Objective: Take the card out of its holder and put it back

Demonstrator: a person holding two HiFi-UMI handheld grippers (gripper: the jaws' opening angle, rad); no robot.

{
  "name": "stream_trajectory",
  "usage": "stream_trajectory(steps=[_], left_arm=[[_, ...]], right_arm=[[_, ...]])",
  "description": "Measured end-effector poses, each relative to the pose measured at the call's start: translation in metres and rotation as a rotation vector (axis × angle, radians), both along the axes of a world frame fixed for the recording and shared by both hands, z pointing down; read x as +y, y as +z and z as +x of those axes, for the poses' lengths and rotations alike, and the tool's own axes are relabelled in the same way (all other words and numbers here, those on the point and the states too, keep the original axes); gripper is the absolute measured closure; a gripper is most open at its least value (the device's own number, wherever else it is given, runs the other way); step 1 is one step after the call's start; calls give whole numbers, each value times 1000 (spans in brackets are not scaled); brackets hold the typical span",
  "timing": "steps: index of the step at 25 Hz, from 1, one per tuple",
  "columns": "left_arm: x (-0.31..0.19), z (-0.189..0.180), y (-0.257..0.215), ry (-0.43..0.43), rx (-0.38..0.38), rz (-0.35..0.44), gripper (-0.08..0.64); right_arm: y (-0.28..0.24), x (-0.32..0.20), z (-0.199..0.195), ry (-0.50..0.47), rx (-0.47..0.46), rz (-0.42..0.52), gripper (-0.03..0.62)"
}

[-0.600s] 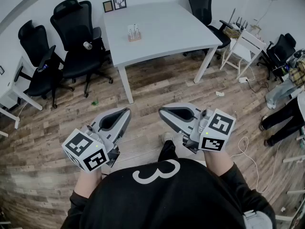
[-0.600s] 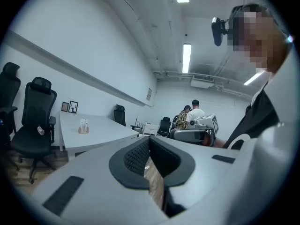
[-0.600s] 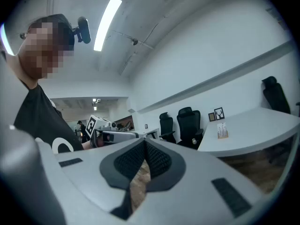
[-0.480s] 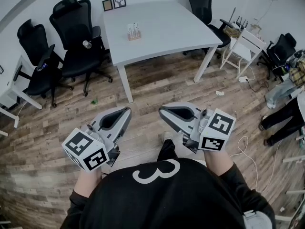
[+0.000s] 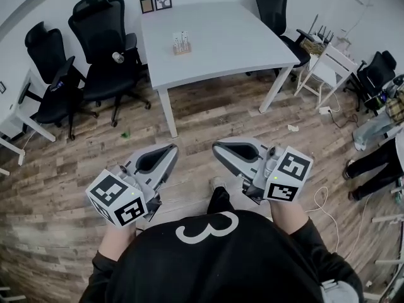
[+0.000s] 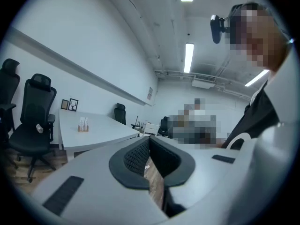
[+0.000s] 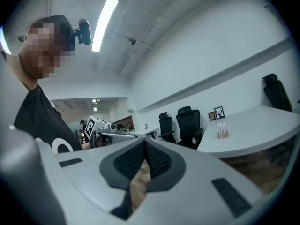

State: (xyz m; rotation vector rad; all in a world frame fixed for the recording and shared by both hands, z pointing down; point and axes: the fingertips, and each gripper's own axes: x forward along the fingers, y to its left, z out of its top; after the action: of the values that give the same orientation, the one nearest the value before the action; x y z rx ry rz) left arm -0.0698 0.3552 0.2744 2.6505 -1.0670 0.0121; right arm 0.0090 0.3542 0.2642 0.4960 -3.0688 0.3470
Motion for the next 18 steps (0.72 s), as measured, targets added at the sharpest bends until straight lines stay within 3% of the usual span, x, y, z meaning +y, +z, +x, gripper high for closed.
stream_trajectory(steps=[10,18], left_arm=[[-48,9,2,-22,42,-25,549],[-126,32,5,-58,54,-63,549]], right_arm=[[6,-52,13,-22,-44,-76,584],[12,-131,31,-70,-49,-102,584]])
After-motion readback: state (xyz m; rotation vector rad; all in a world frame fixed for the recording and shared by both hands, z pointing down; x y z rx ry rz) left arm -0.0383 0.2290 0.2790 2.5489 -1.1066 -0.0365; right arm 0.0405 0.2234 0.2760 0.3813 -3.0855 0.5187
